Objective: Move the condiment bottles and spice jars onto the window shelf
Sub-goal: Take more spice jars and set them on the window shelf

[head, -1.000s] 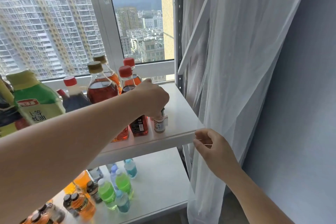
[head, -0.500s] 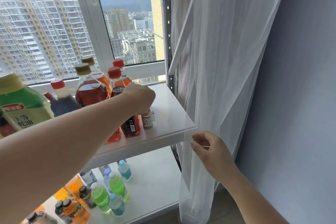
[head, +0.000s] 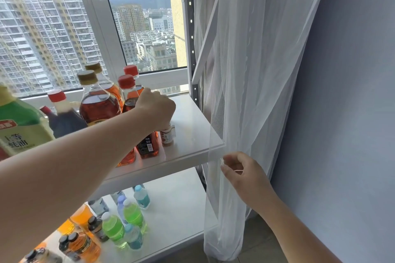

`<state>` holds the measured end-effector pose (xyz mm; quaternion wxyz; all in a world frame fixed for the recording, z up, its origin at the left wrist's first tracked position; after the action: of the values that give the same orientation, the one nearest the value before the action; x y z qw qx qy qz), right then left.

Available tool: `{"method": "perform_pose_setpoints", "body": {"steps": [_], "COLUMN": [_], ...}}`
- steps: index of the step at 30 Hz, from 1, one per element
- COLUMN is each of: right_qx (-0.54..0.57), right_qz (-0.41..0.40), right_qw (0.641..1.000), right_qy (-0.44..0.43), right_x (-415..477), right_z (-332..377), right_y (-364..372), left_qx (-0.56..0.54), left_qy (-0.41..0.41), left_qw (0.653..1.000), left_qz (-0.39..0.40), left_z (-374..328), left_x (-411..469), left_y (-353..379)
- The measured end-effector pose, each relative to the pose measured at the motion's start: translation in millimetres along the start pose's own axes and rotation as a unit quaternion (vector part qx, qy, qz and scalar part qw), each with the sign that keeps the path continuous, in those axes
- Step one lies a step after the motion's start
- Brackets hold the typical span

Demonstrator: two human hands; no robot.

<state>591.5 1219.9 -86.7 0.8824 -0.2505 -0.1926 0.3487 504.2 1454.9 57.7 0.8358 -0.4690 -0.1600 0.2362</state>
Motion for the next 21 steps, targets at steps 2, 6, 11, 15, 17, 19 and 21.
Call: {"method": "perform_pose_setpoints", "body": {"steps": [2,6,11,15,17,19,21], "right_qx": [-0.003,-0.038,-0.093,-0.136,-0.146,-0.151,-0.159], "right_qz": [0.0,0.007,0.049,0.089,0.093,0.102,0.116], "right_qw": [1.0,0.999,0.994,0.985,0.982,0.98,0.977], "right_qy": [0.0,-0.01,-0.037,-0.058,-0.07,-0.077,-0.079], "right_x": [0,-3,-14,-28,-36,-46,-58], "right_z": [2,4,9,14,17,21,23], "right_y": [0,-1,-4,-3,-3,-3,-5], "left_qx": [-0.02,-0.177,-0.351,-0.465,-0.479,-0.485,-0.493], "left_qy": [0.016,0.077,0.029,-0.035,-0.052,-0.062,-0.071], "left_qw": [0.998,0.973,0.935,0.885,0.876,0.872,0.867], "left_qz": [-0.06,-0.129,-0.029,0.022,0.024,0.02,0.021], "left_z": [-1,-25,-57,-76,-86,-93,-96], "left_x": [-11,-65,-131,-174,-191,-203,-212], "left_y": [-2,-3,34,66,75,80,84]}}
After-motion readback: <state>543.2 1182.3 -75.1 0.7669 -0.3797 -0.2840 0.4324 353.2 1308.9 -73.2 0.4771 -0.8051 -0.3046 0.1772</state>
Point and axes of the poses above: each hand's wrist, its own x-axis towards the middle knuckle, its own y-axis out of the palm, z = x × y, the point moved 4 cm from there along x, towards the middle knuckle, and after that the axes turned 8 degrees about -x, right-handed, at the moved point
